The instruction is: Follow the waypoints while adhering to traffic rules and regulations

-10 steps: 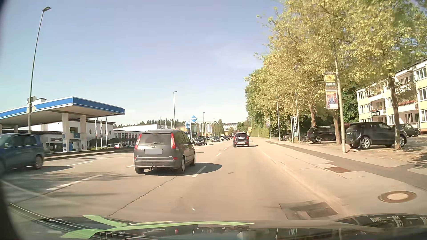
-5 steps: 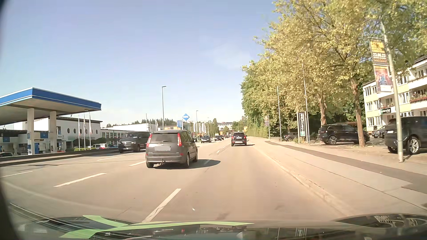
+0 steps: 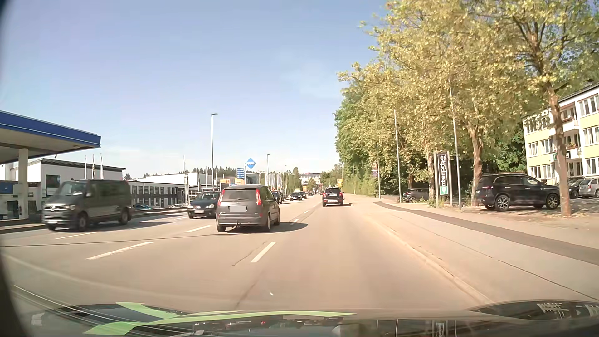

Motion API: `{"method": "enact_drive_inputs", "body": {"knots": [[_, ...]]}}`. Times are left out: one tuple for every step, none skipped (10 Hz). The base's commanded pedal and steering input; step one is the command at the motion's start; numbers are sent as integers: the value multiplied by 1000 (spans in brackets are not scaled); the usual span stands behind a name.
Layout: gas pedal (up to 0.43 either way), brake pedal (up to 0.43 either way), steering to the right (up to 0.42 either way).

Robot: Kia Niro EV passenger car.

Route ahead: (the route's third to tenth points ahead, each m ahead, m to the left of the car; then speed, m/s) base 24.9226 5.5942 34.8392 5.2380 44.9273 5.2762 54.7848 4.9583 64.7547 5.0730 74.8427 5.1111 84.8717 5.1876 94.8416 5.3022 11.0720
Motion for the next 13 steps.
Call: {"method": "enact_drive_inputs", "body": {"knots": [[130,0,7],[130,0,6],[130,0,5],[130,0,5],[130,0,5],[130,0,5],[130,0,4],[130,0,4],[130,0,3],[130,0,3],[130,0,2],[130,0,1],[130,0,1]]}}
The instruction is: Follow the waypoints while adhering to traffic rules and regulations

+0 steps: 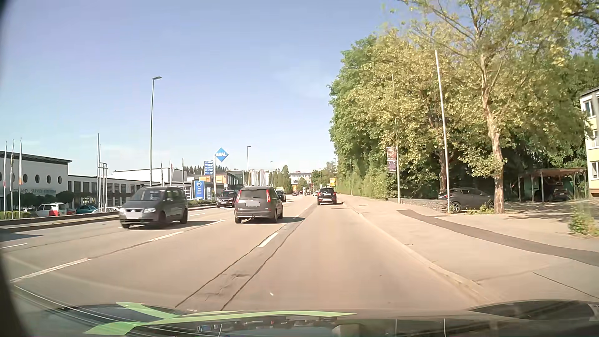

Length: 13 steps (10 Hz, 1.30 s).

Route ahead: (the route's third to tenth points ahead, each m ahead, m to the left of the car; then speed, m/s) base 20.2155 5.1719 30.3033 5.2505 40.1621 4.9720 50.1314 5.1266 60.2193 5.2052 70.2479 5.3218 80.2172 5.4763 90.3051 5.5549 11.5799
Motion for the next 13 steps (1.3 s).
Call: {"method": "enact_drive_inputs", "body": {"knots": [[130,0,1],[130,0,0],[130,0,0],[130,0,0],[130,0,-1],[130,0,-1],[130,0,-1],[130,0,-1],[130,0,-1],[130,0,-2],[130,0,-2],[138,0,-2],[138,0,-3]]}}
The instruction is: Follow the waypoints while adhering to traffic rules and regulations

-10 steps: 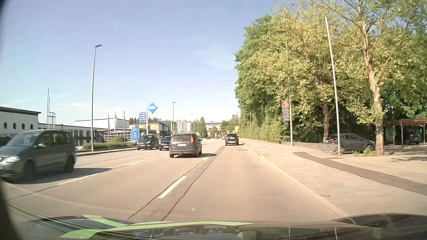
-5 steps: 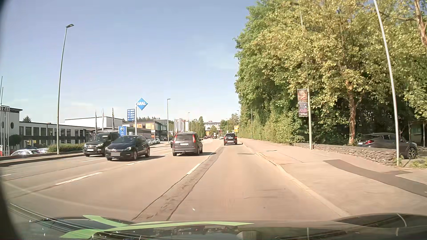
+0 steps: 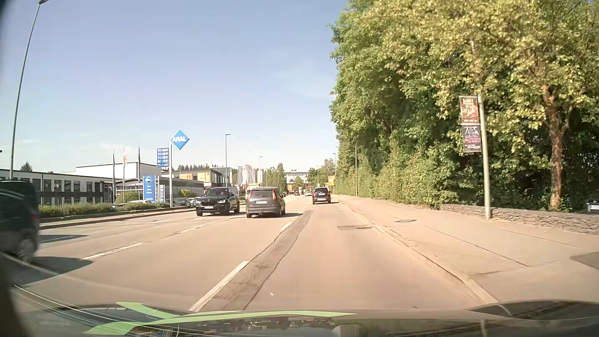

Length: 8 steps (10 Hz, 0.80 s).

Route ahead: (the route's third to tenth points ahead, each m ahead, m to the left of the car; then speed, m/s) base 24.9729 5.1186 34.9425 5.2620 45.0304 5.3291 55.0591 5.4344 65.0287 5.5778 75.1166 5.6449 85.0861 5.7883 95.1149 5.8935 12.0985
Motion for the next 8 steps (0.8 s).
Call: {"method": "enact_drive_inputs", "body": {"knots": [[138,0,-3],[138,0,-4],[138,0,-4],[138,0,-4],[138,0,-4],[138,0,-4],[138,0,-4],[138,0,-3]]}}
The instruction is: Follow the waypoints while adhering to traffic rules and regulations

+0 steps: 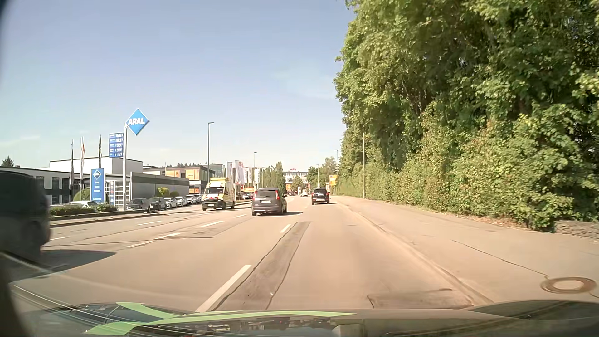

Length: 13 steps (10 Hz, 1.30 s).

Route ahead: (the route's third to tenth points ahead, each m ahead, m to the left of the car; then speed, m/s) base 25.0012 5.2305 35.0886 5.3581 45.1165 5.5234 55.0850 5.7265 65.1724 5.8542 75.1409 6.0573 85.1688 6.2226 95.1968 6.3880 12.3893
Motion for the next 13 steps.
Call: {"method": "enact_drive_inputs", "body": {"knots": [[138,0,-4],[138,0,-4],[138,0,-4],[138,0,-3],[138,0,-4],[138,0,-3],[138,0,-4],[138,0,-3],[130,0,-3],[98,0,-3],[87,0,-3],[79,0,-3],[67,0,-4]]}}
